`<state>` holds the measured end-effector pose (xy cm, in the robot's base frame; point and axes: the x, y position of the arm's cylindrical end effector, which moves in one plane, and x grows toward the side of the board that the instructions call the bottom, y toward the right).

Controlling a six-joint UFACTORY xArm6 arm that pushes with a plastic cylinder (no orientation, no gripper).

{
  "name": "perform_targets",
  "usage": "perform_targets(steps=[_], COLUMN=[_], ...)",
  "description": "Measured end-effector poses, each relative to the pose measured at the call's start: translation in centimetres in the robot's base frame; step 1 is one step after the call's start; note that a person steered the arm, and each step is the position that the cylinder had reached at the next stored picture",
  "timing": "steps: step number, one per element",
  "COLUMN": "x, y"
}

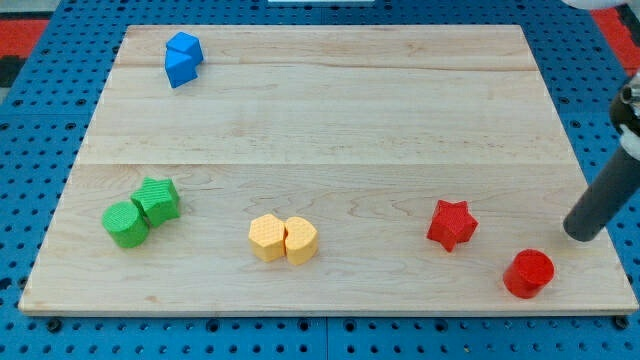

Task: Move the red blocks parallel to each other

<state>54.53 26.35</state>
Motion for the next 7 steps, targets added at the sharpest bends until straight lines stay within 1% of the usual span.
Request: perform_targets(steps=[1,2,3,4,6,7], x=[3.5,3.0,0.6,-0.9,-1.3,-0.8], y=[-4.1,-10.2,-13.1,-13.1,-12.5,-5.8])
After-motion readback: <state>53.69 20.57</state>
